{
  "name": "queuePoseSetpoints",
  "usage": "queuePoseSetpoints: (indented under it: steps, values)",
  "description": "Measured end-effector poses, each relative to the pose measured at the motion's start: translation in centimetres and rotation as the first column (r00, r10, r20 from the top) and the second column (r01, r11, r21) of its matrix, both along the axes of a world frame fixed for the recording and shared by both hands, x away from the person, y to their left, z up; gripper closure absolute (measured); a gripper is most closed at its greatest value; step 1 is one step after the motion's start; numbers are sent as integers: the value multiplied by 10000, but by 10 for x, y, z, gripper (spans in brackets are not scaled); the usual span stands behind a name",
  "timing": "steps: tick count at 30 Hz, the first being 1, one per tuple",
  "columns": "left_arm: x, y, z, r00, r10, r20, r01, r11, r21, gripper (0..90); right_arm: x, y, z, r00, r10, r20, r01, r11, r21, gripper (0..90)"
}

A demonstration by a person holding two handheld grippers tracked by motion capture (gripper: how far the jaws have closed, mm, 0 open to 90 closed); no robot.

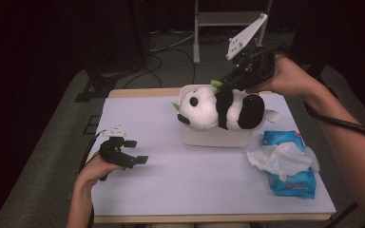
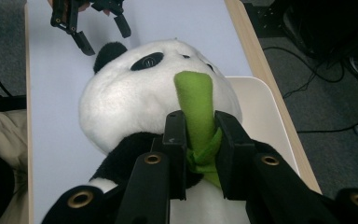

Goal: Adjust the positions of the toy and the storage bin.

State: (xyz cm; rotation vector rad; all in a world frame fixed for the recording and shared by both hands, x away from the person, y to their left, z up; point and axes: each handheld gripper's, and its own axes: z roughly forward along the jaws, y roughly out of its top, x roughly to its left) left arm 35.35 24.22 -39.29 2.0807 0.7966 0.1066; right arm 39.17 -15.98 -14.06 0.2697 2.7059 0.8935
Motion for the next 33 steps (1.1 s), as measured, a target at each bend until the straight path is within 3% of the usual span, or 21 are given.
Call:
queuePoseSetpoints:
  steps: [17, 33]
  values:
    - [3, -1, -6, 9998, 18, -206, -17, 10000, 41, 84, 51, -5, -20, 9986, -507, -139, 507, 9987, -23, 748]
    - [2, 2, -7, 9997, 97, -223, -95, 9999, 97, 85, 93, 8, -65, 9945, -805, -676, 799, 9967, -112, 748]
